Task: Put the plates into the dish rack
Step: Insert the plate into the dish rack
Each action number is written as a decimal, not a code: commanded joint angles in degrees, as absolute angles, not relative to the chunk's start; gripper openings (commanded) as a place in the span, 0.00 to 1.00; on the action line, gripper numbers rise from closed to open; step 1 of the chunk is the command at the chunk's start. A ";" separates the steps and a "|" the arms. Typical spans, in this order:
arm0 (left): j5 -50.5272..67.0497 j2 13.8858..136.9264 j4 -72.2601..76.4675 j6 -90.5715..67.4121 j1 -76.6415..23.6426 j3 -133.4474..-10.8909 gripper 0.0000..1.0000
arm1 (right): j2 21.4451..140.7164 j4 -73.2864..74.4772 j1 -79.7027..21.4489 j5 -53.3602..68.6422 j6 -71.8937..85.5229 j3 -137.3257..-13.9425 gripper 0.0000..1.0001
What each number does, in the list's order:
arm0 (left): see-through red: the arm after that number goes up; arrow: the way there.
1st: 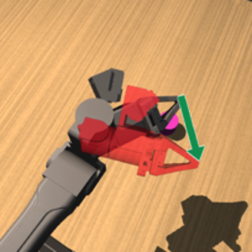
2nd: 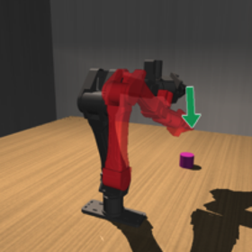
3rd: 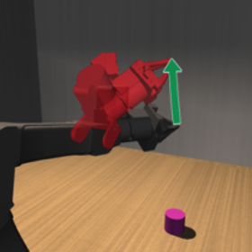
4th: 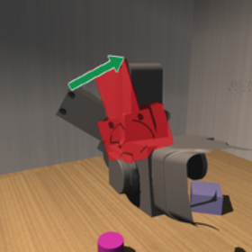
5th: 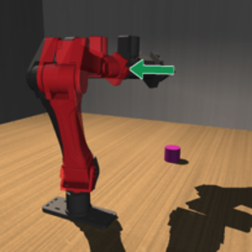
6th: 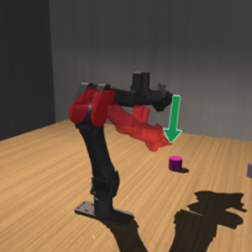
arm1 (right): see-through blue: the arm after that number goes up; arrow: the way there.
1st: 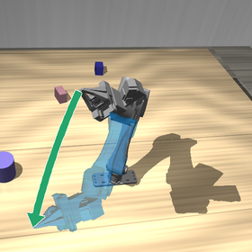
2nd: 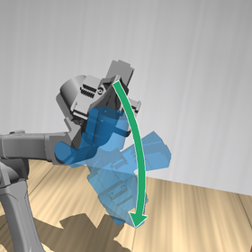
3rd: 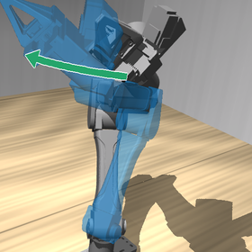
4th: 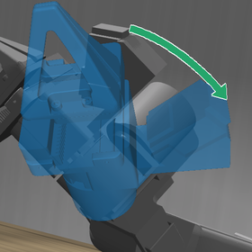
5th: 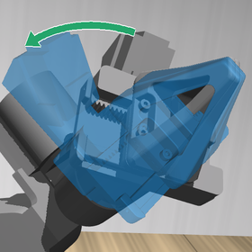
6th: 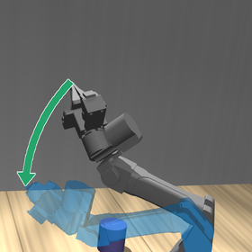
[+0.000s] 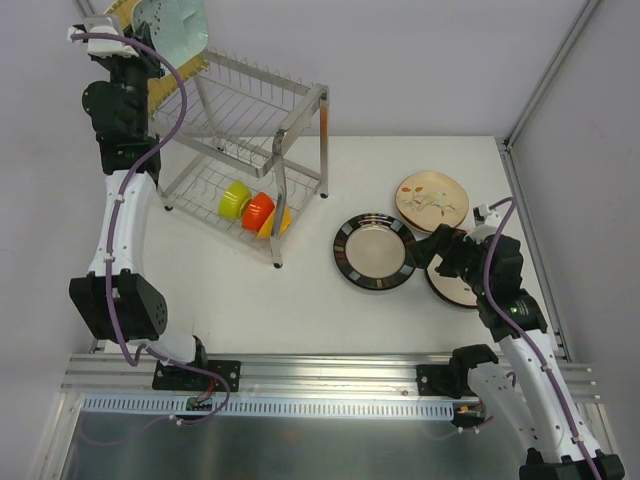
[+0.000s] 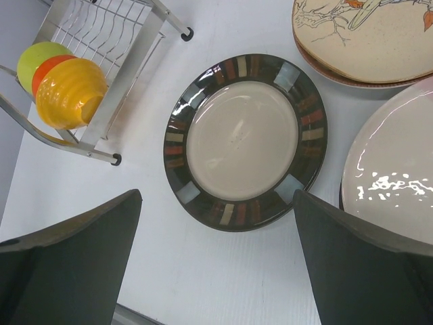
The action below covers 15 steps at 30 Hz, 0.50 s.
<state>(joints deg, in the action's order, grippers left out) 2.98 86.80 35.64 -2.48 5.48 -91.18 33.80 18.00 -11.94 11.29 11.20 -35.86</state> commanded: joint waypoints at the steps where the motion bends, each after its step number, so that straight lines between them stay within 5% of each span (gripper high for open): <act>1: 4.92 86.39 46.67 -2.29 6.15 -98.78 0.00 | 34.80 14.33 -12.04 12.04 9.93 -37.35 1.00; 15: 7.56 93.43 46.32 2.81 6.77 -103.36 0.00 | 37.79 12.92 -11.87 11.60 10.55 -37.53 1.00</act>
<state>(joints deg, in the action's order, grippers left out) 6.11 94.76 35.20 0.49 6.11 -98.35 37.60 16.01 -11.92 11.33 11.16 -35.86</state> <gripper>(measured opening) 0.206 0.994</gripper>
